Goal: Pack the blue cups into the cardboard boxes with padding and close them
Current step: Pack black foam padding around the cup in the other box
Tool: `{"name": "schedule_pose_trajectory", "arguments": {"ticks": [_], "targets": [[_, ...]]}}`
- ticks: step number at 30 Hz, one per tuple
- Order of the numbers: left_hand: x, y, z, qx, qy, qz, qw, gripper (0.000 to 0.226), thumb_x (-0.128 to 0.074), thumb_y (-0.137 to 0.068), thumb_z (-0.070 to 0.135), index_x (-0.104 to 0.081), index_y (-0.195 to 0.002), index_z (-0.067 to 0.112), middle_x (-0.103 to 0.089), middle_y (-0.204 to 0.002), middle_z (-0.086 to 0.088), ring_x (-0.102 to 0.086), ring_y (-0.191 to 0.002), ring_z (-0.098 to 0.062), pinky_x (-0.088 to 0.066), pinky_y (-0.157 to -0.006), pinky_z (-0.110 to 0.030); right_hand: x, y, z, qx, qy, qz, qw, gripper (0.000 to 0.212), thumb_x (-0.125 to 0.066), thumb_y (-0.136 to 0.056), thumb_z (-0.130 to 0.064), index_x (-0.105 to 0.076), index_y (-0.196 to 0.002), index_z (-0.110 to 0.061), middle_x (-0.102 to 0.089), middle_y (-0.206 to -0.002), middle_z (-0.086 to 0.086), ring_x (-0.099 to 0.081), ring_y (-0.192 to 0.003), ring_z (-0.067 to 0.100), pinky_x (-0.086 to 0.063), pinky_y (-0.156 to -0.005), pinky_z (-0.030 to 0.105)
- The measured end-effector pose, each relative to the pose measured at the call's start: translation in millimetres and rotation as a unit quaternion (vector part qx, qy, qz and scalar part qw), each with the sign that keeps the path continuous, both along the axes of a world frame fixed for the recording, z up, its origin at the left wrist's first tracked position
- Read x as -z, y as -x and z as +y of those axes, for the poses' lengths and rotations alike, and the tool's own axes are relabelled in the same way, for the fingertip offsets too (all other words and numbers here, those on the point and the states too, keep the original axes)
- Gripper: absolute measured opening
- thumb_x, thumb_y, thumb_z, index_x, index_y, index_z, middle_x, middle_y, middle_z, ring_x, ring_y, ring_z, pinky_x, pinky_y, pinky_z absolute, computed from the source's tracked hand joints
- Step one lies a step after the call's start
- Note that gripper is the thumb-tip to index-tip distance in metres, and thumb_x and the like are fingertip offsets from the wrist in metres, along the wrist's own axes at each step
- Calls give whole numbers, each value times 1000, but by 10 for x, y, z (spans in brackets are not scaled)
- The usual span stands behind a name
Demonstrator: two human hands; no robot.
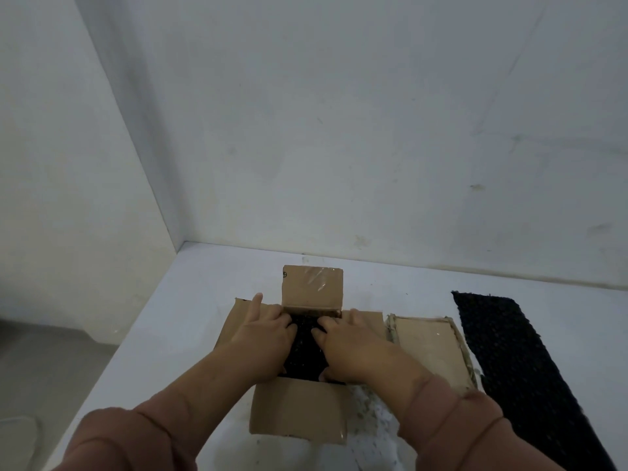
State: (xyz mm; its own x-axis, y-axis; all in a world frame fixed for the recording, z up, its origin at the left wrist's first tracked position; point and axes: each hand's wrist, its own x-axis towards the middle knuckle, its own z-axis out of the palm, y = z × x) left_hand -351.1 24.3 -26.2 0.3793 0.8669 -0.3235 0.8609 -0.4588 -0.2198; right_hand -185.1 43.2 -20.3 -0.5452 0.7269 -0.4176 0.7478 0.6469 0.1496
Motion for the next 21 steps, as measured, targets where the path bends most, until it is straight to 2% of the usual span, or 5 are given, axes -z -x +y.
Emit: {"name": "schedule_pose_trajectory", "arguments": {"ticks": [4,7,13,16,21], "targets": [[-52,-47,-21,-14,9,-8,1000,54,-53,-89,31,-40,-138,14,-45,-137,-4,-26,-137,-24,5,-112,-61,-4,-30,-45,19,7,45,999,75,-55,-86,-46,-25,-146,-12,-30,-146,11,-31,-132,27,-18,-110,43],[-130,-138,-24,-50,29,-54,997,40,-48,-89,24,-49,-129,22,-51,-131,2,-35,-132,-18,-1,-115,-59,-113,-221,-107,95,38,191,976,63,-54,-89,-38,-33,-144,-16,-26,-152,5,-28,-137,23,-21,-112,35],[-328,-1114,-107,-121,73,-368,919,36,-43,-95,16,-56,-129,20,-57,-133,-3,-54,-119,-21,-41,-102,-31,-181,-1161,-320,293,-113,514,798,25,-53,-86,-18,-71,-98,-7,-67,-99,9,-59,-91,13,-34,-85,2],[-347,-1791,-259,-124,95,-468,870,35,-43,-92,9,-60,-122,17,-57,-129,-3,-55,-114,-19,-39,-92,-18,-92,-1866,-412,431,-134,510,732,20,-56,-88,-8,-71,-100,-10,-66,-104,6,-58,-92,13,-43,-85,18],[-140,-2897,-485,-155,242,-524,801,34,-45,-91,7,-59,-120,18,-56,-119,-3,-54,-98,-14,-40,-80,-20,377,-2934,-625,592,-56,382,708,29,-57,-85,-15,-65,-113,-14,-59,-124,9,-58,-109,23,-41,-89,24]]}}
